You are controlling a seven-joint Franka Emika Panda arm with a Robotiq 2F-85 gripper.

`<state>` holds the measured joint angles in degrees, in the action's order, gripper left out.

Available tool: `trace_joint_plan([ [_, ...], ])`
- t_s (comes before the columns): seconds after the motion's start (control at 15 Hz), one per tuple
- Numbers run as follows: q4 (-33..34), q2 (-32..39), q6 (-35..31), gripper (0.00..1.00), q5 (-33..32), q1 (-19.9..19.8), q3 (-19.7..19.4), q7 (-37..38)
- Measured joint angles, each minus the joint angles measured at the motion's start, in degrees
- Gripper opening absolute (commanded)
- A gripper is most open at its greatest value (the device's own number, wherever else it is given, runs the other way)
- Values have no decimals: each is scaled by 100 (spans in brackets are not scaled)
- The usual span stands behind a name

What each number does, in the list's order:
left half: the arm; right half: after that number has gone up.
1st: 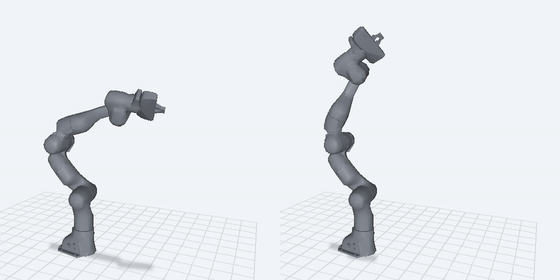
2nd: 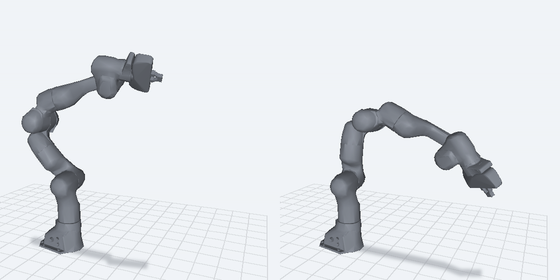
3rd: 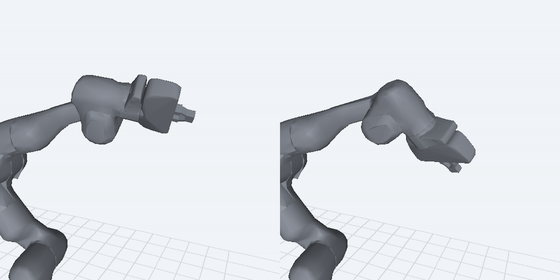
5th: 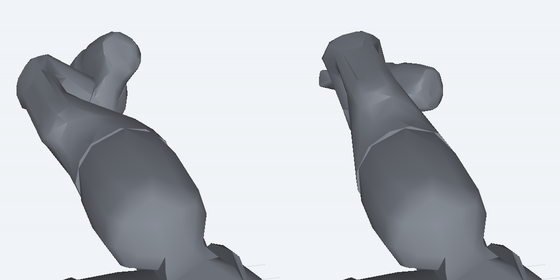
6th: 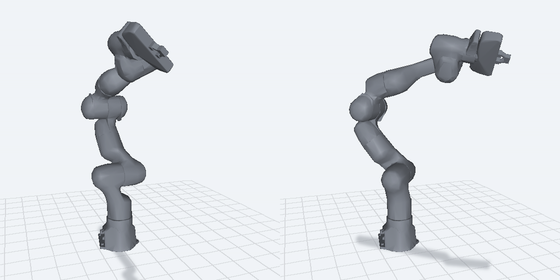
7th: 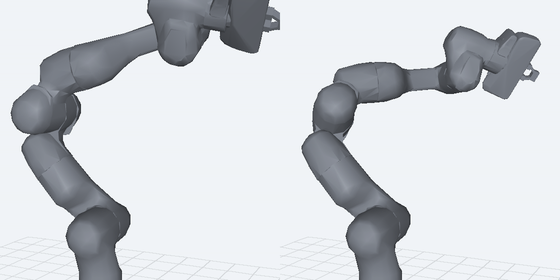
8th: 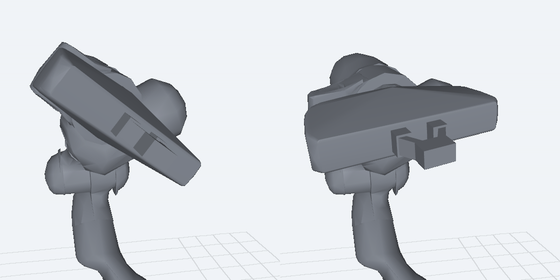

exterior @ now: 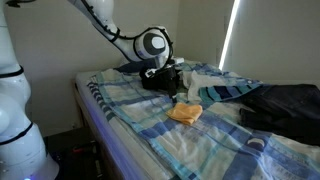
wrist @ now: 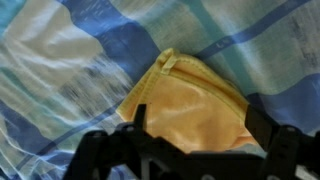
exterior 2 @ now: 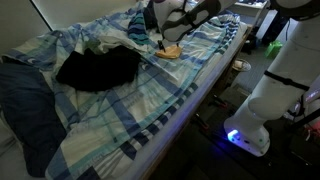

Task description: Unfold the yellow towel

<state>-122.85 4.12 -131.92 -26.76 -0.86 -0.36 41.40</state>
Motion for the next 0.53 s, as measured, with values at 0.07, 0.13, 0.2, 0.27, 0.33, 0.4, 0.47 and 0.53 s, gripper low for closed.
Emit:
trace_joint_plan([
  [0.07, 74, 98, -3, 100, 48, -17, -70, -190],
  [0.13, 140, 201, -7, 100, 105, -26, -138, -371],
  [0.2, 199, 299, -28, 100, 146, -31, -192, -535],
  [0.27, 254, 396, -63, 100, 201, -32, -238, -705],
  [0.33, 315, 499, -103, 100, 275, -33, -271, -898],
  [0.4, 374, 599, -144, 100, 349, -33, -293, -1083],
  [0.47, 431, 699, -200, 100, 430, -33, -309, -1260],
  [0.53, 492, 798, -251, 100, 531, -33, -325, -1445],
])
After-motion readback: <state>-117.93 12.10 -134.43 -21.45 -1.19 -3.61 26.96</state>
